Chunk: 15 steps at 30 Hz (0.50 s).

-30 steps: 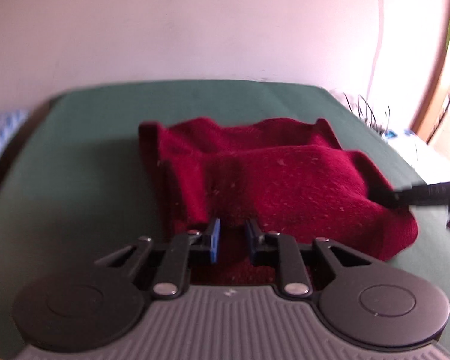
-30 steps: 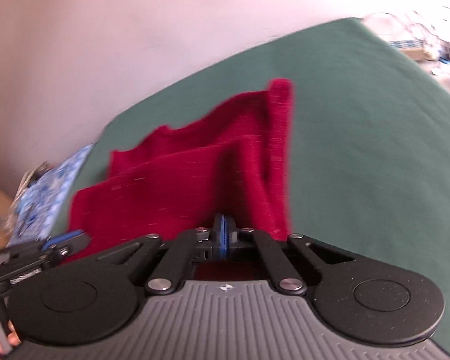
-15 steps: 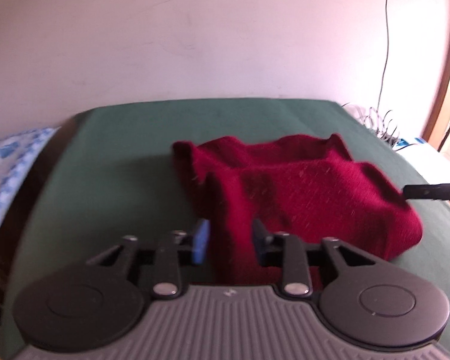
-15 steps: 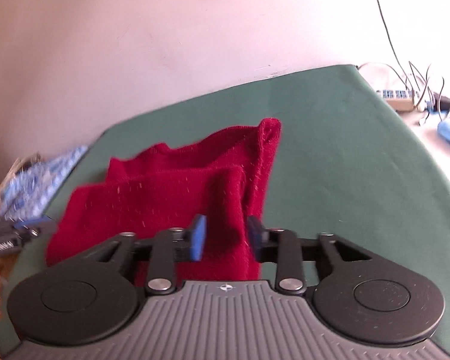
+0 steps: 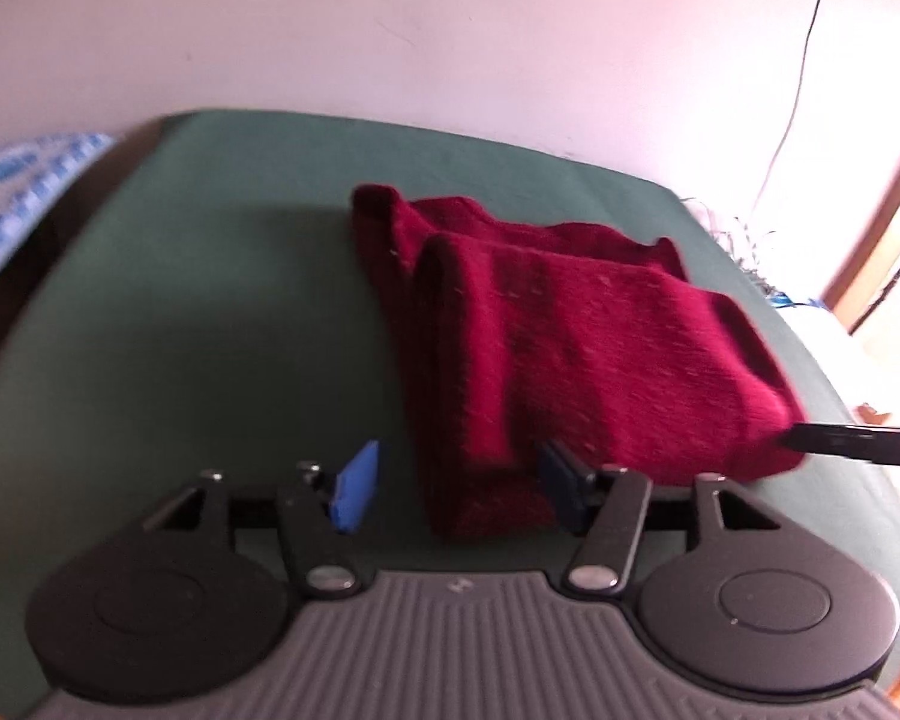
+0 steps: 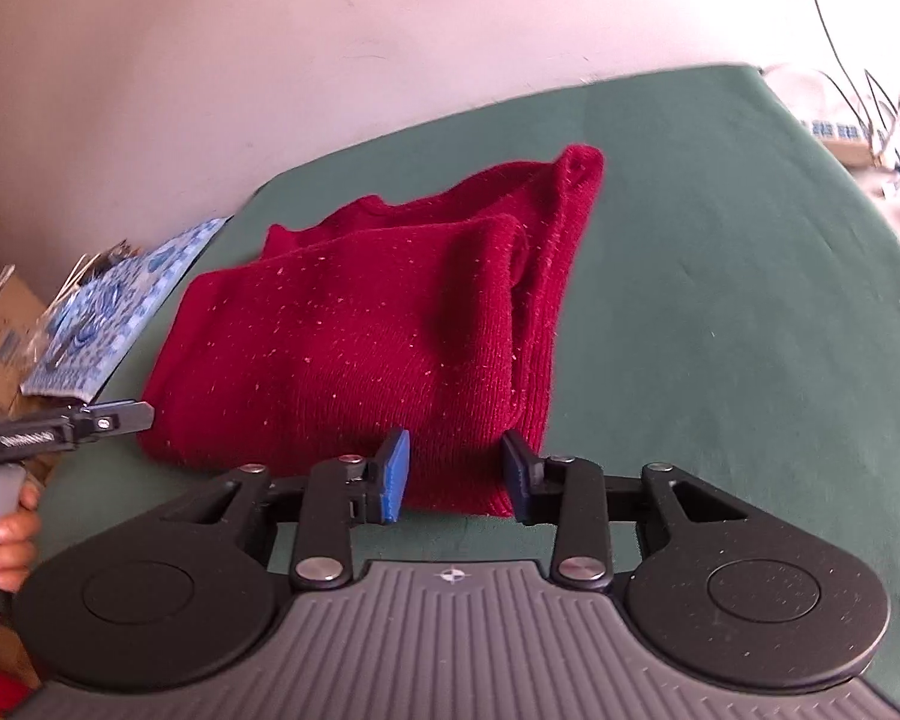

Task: Fold clothes

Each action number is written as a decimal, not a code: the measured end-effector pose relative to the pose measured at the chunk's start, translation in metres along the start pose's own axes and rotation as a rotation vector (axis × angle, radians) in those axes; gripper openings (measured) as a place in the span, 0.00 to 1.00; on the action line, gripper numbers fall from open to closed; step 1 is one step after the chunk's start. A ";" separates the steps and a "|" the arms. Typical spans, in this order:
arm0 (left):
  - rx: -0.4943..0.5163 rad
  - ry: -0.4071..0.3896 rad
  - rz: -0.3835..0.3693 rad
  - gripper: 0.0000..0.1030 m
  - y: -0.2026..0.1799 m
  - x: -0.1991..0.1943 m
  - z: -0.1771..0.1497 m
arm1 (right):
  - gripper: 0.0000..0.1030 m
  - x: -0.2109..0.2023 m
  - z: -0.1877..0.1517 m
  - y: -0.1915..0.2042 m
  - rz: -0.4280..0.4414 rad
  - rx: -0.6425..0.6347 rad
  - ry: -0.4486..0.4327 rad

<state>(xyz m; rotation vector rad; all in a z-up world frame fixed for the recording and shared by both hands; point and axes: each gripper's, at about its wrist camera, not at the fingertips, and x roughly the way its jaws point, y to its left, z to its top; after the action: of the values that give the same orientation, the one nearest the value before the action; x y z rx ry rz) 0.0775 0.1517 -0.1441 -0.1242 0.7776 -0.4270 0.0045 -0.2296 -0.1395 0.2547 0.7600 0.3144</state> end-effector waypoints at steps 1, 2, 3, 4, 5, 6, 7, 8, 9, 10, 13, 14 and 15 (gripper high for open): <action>0.012 0.005 0.003 0.62 -0.003 0.004 0.000 | 0.30 0.002 0.001 -0.001 0.001 0.003 -0.002; 0.025 0.009 0.006 0.60 -0.006 0.007 -0.001 | 0.31 0.005 0.002 -0.003 0.003 0.013 -0.002; 0.027 0.012 -0.001 0.59 -0.008 0.010 -0.001 | 0.32 0.009 0.003 -0.005 0.010 0.027 0.001; 0.024 0.013 -0.011 0.53 -0.010 0.014 0.000 | 0.33 0.012 0.004 -0.006 0.016 0.038 0.005; 0.022 0.014 -0.022 0.41 -0.012 0.017 0.001 | 0.34 0.013 0.004 -0.007 0.020 0.040 0.007; 0.016 0.019 -0.037 0.34 -0.012 0.020 0.002 | 0.31 0.013 0.005 -0.008 0.023 0.039 0.010; 0.012 0.019 -0.044 0.27 -0.013 0.018 0.001 | 0.22 0.013 0.005 -0.009 0.026 0.038 0.012; 0.015 0.012 -0.047 0.18 -0.014 0.015 0.001 | 0.17 0.011 0.006 -0.011 0.039 0.048 0.017; 0.018 0.009 -0.051 0.16 -0.014 0.012 0.001 | 0.14 0.009 0.008 -0.014 0.056 0.065 0.023; 0.019 0.009 -0.056 0.14 -0.013 0.009 0.000 | 0.13 0.005 0.011 -0.018 0.078 0.080 0.031; -0.022 0.026 -0.102 0.10 -0.005 -0.004 -0.001 | 0.12 -0.009 0.015 -0.024 0.139 0.104 0.057; -0.038 0.031 -0.118 0.10 -0.002 -0.008 -0.002 | 0.12 -0.013 0.016 -0.025 0.158 0.106 0.068; -0.044 0.038 -0.127 0.10 -0.001 -0.011 -0.002 | 0.12 -0.016 0.016 -0.025 0.177 0.107 0.081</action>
<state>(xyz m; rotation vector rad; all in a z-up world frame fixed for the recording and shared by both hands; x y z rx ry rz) 0.0691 0.1558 -0.1386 -0.2081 0.8199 -0.5342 0.0097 -0.2606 -0.1261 0.4131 0.8373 0.4538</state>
